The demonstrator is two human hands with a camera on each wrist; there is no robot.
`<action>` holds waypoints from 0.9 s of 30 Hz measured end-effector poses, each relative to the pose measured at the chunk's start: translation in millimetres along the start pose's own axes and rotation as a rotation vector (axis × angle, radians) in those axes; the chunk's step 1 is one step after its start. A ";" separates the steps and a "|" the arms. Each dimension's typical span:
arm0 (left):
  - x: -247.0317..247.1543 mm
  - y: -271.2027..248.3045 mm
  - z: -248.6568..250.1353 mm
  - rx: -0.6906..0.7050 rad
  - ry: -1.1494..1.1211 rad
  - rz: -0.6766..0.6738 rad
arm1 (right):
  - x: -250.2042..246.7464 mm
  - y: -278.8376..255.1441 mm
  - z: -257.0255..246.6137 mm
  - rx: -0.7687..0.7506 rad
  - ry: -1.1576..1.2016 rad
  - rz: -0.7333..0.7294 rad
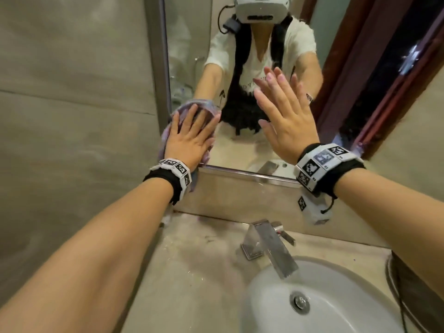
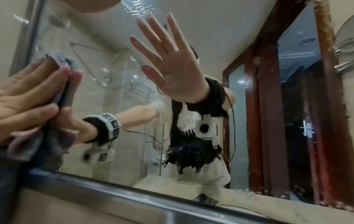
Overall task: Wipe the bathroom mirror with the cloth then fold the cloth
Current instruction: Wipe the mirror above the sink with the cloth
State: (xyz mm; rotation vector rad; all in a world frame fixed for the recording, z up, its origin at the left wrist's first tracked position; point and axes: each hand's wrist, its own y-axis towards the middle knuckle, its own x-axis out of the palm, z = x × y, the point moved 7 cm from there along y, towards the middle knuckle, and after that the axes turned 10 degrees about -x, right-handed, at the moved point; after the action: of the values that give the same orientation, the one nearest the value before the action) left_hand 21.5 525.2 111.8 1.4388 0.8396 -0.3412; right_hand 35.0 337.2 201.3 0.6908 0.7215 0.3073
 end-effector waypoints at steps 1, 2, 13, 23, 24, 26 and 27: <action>-4.7 3.2 -3.9 -0.079 -0.042 -0.040 | 1.5 1.7 -2.5 -0.013 0.010 -0.001; -8.7 6.2 -7.9 -0.140 -0.063 -0.070 | 4.5 3.7 -5.7 -0.026 0.023 -0.006; -66.1 74.3 -18.4 -0.292 -0.081 0.062 | -3.3 45.3 19.0 -0.074 0.015 0.007; -10.8 2.6 -13.1 -0.374 -0.129 0.088 | 28.0 9.9 -20.8 -0.132 0.113 -0.014; -4.2 -7.7 -12.6 -0.366 -0.136 0.075 | 31.9 5.1 -24.9 -0.145 0.117 -0.018; 8.0 -25.5 -11.9 -0.351 -0.163 0.032 | 37.0 -1.4 -30.3 -0.145 0.130 -0.024; 14.4 -33.8 -11.8 -0.351 -0.179 0.005 | 38.8 -3.3 -32.9 -0.136 0.140 -0.026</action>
State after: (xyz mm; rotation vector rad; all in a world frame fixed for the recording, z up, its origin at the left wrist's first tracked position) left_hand 5.0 535.4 78.3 1.0668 0.7101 -0.2969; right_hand 40.1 368.9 161.7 0.5346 0.8340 0.3798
